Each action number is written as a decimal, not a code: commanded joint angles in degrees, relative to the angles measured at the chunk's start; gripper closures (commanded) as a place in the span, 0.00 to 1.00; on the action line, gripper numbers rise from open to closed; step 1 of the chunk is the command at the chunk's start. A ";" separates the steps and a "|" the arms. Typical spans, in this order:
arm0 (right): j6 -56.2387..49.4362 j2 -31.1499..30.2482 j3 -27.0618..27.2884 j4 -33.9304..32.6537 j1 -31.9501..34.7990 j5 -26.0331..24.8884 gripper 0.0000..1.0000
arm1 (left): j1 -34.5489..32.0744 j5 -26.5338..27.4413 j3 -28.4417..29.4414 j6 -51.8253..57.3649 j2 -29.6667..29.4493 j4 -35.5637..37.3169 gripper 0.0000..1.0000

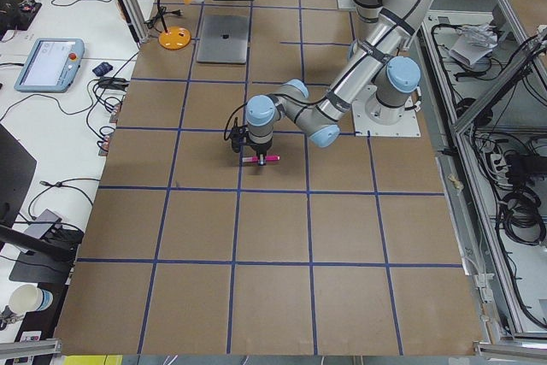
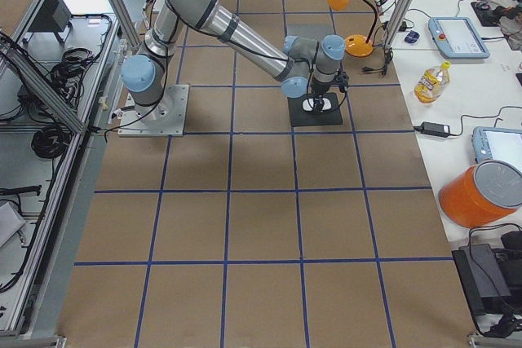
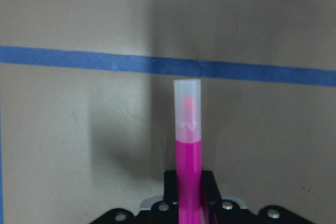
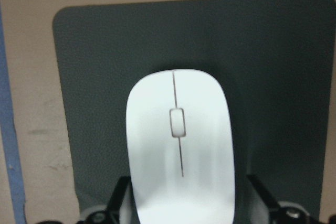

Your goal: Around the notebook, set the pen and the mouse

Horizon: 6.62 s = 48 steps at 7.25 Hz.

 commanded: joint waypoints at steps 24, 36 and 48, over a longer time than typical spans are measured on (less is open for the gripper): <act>22.47 -25.71 -13.98 34.10 13.66 0.11 0.00 | -58.57 -4.13 2.54 -135.71 3.50 -0.36 1.00; 22.38 -25.89 -14.16 34.01 13.93 0.29 0.00 | -63.76 -1.67 9.60 -140.91 -6.18 -0.36 0.31; 22.38 -25.71 -14.33 33.92 13.84 0.46 0.00 | -40.31 7.79 19.44 -57.68 16.91 -38.14 0.00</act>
